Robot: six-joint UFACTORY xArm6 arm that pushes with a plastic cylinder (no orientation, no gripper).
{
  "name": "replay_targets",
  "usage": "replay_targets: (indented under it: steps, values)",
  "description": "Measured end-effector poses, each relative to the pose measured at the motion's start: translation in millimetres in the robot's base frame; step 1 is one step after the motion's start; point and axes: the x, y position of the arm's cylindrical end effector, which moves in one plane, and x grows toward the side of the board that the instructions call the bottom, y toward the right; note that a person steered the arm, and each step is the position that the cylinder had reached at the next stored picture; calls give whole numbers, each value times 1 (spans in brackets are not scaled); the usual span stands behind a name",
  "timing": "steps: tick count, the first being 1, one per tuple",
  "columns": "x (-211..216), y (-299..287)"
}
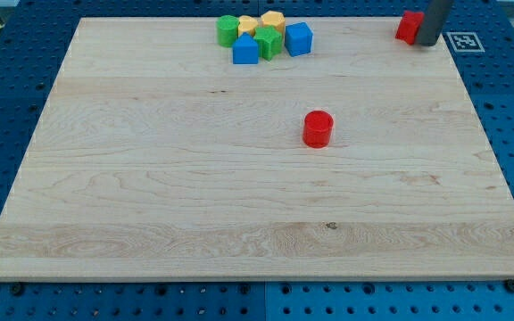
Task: Drag the red circle towards the group of blocks
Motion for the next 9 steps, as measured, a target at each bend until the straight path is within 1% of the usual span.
replay_targets:
  steps: [1,2,3,4,5,6,7,8,9]
  values:
    - [8,0]
    - [92,14]
    - [189,42]
    - [265,25]
    - [277,-53]
    - [261,-117]
    - [256,-119]
    - [239,-135]
    - [239,-152]
